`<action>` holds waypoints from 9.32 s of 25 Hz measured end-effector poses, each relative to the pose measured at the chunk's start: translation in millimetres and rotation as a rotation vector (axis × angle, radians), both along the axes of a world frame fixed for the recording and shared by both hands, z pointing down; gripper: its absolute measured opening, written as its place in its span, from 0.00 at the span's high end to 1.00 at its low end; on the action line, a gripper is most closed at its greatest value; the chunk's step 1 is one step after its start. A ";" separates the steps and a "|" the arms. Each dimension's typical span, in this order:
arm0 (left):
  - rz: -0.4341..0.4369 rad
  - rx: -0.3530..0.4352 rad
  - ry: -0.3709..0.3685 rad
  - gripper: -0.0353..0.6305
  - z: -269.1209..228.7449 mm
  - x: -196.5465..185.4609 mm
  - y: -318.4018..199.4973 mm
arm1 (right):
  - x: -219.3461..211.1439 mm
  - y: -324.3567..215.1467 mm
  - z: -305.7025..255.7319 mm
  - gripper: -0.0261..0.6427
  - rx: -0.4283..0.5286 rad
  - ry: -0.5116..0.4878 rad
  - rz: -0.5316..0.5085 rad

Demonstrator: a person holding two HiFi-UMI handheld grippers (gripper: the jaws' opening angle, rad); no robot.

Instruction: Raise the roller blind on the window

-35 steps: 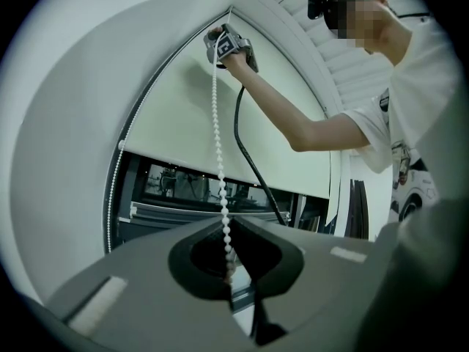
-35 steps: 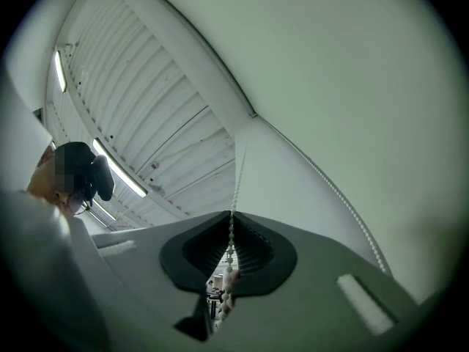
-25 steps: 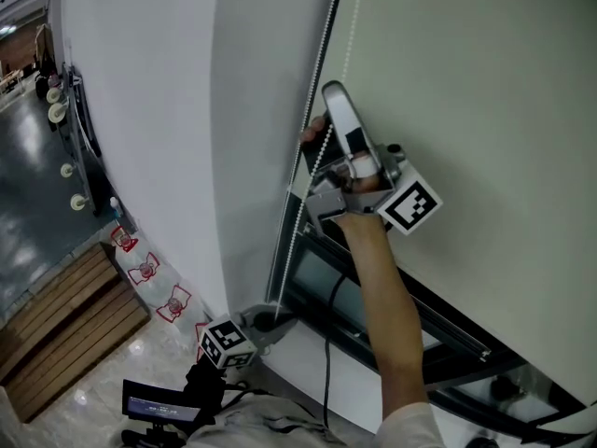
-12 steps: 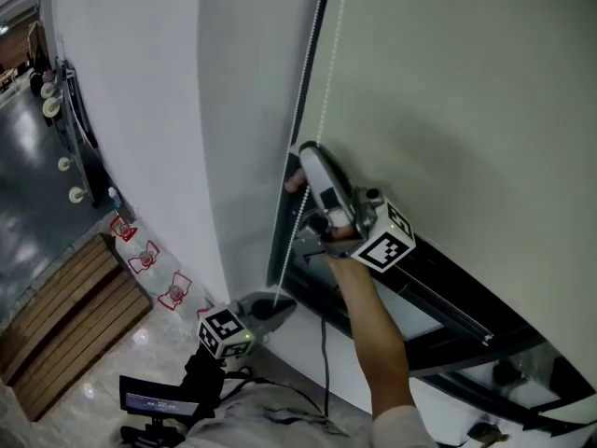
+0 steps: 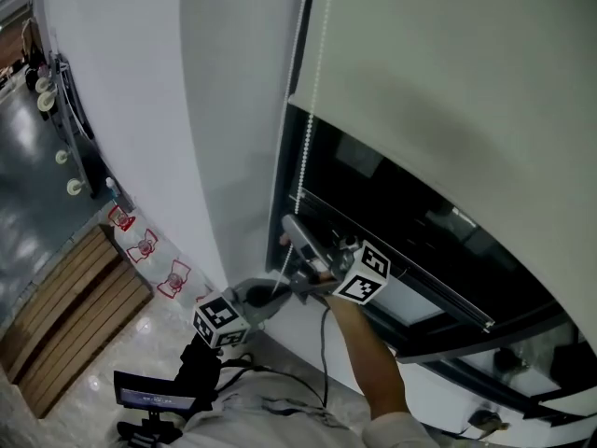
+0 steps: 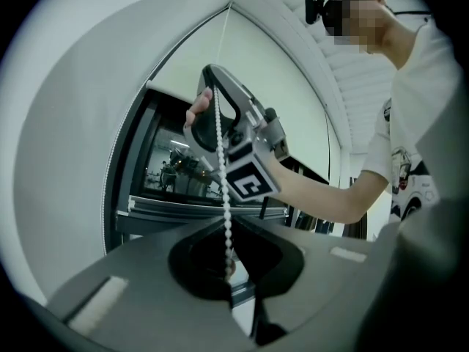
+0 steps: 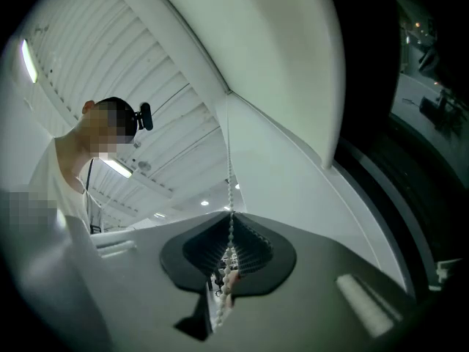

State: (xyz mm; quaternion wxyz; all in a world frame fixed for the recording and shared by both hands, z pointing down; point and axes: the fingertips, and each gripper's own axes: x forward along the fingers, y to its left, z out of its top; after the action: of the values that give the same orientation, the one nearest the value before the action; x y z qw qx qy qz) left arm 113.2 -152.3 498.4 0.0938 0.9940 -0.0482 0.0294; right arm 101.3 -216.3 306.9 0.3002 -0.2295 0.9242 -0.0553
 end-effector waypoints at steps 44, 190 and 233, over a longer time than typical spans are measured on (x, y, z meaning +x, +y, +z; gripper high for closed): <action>0.021 -0.003 0.023 0.95 -4.9 9.7 2.4 | -26.0 -38.4 -273.6 0.76 0.351 0.235 0.033; 0.005 -0.006 0.050 0.95 -18.0 7.1 -7.8 | -37.8 -3.2 46.8 0.84 -0.128 0.433 0.035; -0.001 -0.030 0.045 0.95 -8.9 3.8 -4.0 | -14.3 -29.9 -273.2 0.94 0.298 0.215 0.144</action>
State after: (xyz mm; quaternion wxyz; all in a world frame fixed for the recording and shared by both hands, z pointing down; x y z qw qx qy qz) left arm 117.0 -156.2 489.5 0.1097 0.9929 -0.0459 0.0075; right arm 87.0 -246.3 33.7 0.2335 -0.2524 0.9302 0.1285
